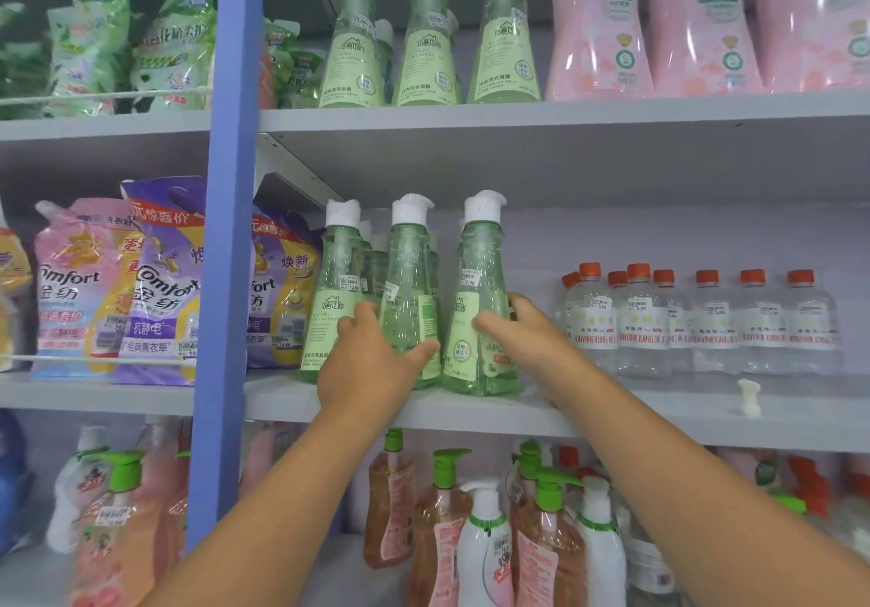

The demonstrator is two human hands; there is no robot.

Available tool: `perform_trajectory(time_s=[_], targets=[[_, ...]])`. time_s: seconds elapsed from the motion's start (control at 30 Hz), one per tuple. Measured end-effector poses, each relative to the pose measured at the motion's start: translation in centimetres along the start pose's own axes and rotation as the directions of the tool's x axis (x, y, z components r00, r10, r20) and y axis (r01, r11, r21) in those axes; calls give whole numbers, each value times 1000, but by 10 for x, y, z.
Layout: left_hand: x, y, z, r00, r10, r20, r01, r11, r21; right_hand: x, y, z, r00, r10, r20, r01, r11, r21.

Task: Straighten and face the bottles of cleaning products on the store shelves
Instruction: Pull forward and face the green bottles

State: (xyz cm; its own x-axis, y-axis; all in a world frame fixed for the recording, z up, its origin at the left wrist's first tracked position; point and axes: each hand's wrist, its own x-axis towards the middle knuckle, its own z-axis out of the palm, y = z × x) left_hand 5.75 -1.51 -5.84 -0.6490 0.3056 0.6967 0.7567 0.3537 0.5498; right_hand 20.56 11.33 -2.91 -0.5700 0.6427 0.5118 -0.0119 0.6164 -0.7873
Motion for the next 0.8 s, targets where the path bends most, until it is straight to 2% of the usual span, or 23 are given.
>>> perform_trajectory(time_s=[0.1, 0.27, 0.4, 0.6, 0.8], targets=[[0, 1, -1, 999, -1, 40, 1, 1000, -6, 0, 0, 4, 999, -18, -34, 15, 997, -77], [6, 1, -4, 994, 6, 111, 1, 998, -58, 3, 2, 0, 1000, -22, 9, 22, 1000, 10], [4, 3, 1, 998, -14, 63, 8, 996, 90, 3, 0, 4, 1000, -27, -6, 27, 999, 20], [13, -1, -6, 988, -16, 155, 29, 996, -84, 4, 4, 2, 1000, -14, 3, 14, 999, 36], [0, 11, 3, 999, 39, 2, -39, 989, 144, 6, 3, 4, 1000, -14, 9, 14, 1000, -28]])
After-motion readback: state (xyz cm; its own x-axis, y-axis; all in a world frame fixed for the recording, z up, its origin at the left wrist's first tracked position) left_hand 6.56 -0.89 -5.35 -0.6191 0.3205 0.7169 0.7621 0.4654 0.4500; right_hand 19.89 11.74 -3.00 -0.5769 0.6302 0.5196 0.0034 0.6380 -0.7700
